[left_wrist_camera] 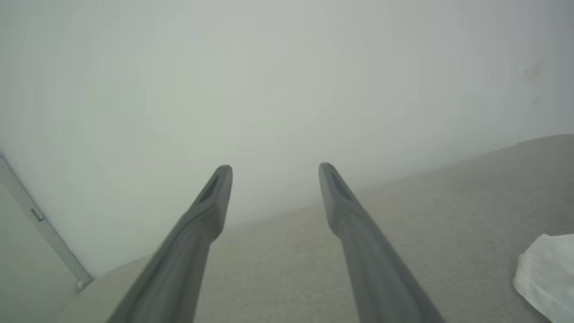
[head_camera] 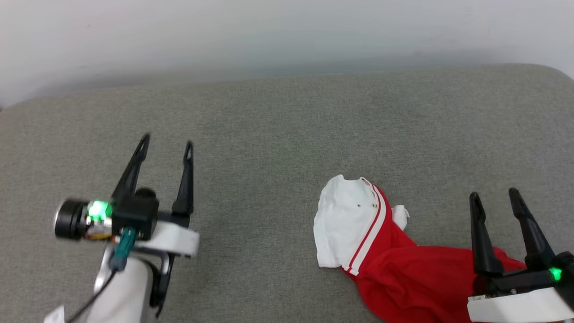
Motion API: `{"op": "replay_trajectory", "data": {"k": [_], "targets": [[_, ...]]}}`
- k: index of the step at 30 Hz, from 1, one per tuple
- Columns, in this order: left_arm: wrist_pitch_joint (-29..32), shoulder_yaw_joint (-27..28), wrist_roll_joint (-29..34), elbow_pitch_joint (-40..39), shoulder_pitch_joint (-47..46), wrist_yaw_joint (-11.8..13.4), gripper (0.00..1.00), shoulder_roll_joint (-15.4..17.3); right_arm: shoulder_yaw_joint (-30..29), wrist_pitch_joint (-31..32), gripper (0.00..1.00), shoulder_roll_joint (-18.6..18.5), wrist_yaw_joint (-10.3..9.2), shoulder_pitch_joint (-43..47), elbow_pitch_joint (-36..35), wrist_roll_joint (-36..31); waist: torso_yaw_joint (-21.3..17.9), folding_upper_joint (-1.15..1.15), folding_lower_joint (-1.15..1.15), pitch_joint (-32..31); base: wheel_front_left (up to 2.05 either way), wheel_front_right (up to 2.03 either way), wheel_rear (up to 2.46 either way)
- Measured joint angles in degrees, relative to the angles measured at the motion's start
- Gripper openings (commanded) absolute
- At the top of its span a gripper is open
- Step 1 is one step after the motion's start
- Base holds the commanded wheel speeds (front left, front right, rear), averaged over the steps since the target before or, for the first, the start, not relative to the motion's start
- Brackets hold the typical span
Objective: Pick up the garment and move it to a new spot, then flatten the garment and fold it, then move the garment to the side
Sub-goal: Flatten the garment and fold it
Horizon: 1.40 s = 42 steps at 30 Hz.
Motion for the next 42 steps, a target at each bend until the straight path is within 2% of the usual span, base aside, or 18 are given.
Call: {"op": "replay_trajectory", "data": {"k": [2, 5, 8, 10, 12, 20, 21, 28, 30, 31, 33, 37, 42], "targets": [[1.46, -1.22, 0.09, 2.11, -4.31, -2.75, 1.0, 1.37, -0.01, -0.02, 1.0, 0.76, 0.01, 0.01, -1.12, -0.31, -0.29, 0.0, 0.0, 0.42, 0.0, 0.0, 0.0], [6.99, -4.39, 0.69, 3.74, -11.13, -6.78, 1.0, 3.52, 0.16, -0.03, 1.0, 1.53, 0.0, 0.03, -2.23, -0.58, -0.77, 0.0, 0.0, 1.15, 0.0, 0.0, 0.0], [13.14, -9.09, -0.36, 4.52, -18.08, -8.77, 1.0, 5.06, 0.43, -0.03, 1.0, 2.02, 0.0, -0.03, -2.82, -0.88, -1.24, 0.0, 0.0, 2.12, 0.0, 0.0, 0.0], [17.7, -13.03, -2.44, 4.71, -22.23, -9.11, 1.0, 5.66, 0.8, -0.03, 1.0, 2.21, 0.01, -0.1, -3.09, -0.93, -1.55, 0.0, 0.0, 2.75, 0.0, 0.0, 0.0], [22.47, -19.63, -6.57, 4.8, -26.25, -9.22, 1.0, 7.03, 1.1, -0.03, 1.0, 2.33, 0.0, -0.24, -3.18, -1.05, -1.87, 0.0, 0.0, 3.36, 0.0, 0.0, 0.0], [42.98, -44.45, -28.75, 5.3, -43.0, -9.27, 1.0, 12.68, 2.42, -0.03, 1.0, 2.59, 0.0, -2.22, -3.59, -1.69, -3.25, 0.0, 0.0, 6.49, 0.0, 0.0, 0.0], [42.98, -44.45, -28.75, 5.3, -43.0, -9.27, 1.0, 12.68, 2.42, -0.03, 1.0, 2.59, 0.0, -2.22, -3.59, -1.69, -3.25, 0.0, 0.0, 6.49, 0.0, 0.0, 0.0], [56.78, -62.49, -42.45, 2.47, -54.4, -9.28, 1.0, 15.58, 3.3, -0.03, 1.0, 2.68, 0.0, -4.37, -3.7, -0.91, -5.05, 0.0, 0.0, 10.18, 0.0, 0.0, 0.0], [60.03, -65.14, -44.7, 1.35, -56.88, -9.28, 1.0, 15.81, 3.58, -0.03, 1.0, 2.68, 0.0, -5.11, -3.74, -0.57, -5.59, 0.0, 0.01, 11.44, 0.0, 0.0, 0.0], [63.75, -66.18, -46.25, -0.11, -58.55, -9.27, 1.0, 15.89, 3.93, -0.03, 1.0, 2.69, 0.0, -6.02, -3.74, -0.24, -6.17, 0.0, 0.0, 12.75, 0.0, 0.0, 0.0], [65.44, -66.37, -46.76, -0.83, -58.88, -9.27, 1.0, 15.85, 4.1, -0.03, 1.0, 2.69, 0.0, -6.48, -3.72, -0.08, -6.46, 0.0, 0.0, 13.42, 0.0, 0.0, 0.0], [75.44, -66.61, -45.25, -6.67, -56.54, -9.27, 1.0, 15.57, 4.98, -0.03, 1.0, 2.69, 0.0, -8.45, -3.57, 0.77, -7.75, 0.0, 0.01, 16.17, 0.0, 0.0, 0.0], [81.08, -66.63, -43.67, -10.55, -54.57, -9.27, 1.0, 16.66, 5.58, -0.03, 1.0, 2.69, 0.0, -10.48, -3.27, 1.63, -9.49, 0.0, 0.01, 19.46, 0.0, 0.0, 0.0]]}}
